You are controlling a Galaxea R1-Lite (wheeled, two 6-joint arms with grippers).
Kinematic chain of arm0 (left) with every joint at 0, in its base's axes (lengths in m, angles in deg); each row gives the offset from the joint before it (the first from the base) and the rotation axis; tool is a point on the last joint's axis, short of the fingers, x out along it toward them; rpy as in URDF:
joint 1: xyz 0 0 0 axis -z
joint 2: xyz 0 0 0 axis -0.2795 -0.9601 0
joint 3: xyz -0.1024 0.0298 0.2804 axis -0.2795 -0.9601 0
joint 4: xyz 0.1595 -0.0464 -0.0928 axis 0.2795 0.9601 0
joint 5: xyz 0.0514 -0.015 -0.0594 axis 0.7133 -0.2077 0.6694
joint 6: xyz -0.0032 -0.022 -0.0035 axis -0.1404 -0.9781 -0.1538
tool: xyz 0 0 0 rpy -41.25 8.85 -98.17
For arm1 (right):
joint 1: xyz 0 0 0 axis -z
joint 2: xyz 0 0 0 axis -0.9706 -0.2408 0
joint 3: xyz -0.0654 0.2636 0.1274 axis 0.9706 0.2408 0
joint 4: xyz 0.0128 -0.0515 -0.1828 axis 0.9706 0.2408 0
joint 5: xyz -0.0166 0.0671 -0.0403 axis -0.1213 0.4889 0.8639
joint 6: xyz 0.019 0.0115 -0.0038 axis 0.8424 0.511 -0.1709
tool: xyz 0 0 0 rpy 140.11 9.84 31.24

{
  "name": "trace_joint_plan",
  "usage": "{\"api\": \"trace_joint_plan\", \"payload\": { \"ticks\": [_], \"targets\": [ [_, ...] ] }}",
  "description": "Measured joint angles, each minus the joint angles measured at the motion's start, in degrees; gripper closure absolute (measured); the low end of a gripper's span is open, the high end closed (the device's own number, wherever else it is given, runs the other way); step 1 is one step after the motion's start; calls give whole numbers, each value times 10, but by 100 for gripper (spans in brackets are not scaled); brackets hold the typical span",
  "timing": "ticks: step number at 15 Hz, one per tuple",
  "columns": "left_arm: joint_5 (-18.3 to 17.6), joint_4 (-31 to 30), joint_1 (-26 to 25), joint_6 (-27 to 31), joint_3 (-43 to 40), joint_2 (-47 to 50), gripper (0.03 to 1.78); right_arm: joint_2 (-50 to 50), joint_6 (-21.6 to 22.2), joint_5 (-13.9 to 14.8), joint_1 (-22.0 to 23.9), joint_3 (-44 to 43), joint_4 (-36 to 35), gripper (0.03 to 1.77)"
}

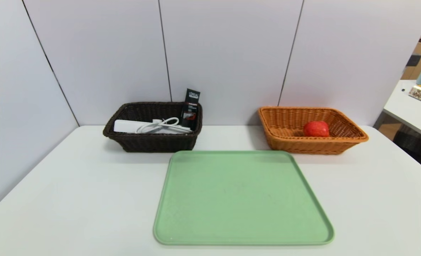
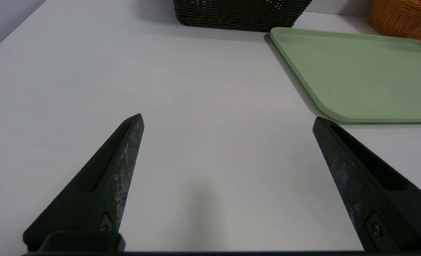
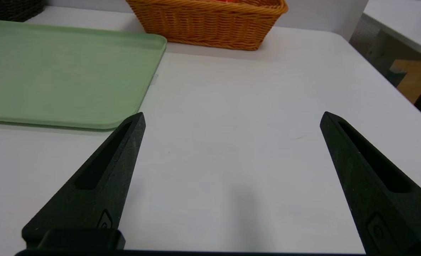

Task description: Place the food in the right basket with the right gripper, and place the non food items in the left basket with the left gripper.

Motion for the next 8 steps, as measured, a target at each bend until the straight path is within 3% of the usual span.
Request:
{"api": "trace_joint_plan", "payload": {
  "ticks": [2, 5, 8],
  "targets": [
    [2, 0, 0, -4, 0, 0, 12, 0, 27, 1, 0, 0, -1, 11],
    [4, -1, 0, -6, 0, 0, 12, 0, 31, 2, 0, 0, -3, 11],
    [38, 1, 0, 7, 0, 0, 12, 0, 36, 4, 0, 0, -2, 11]
  ]
}}
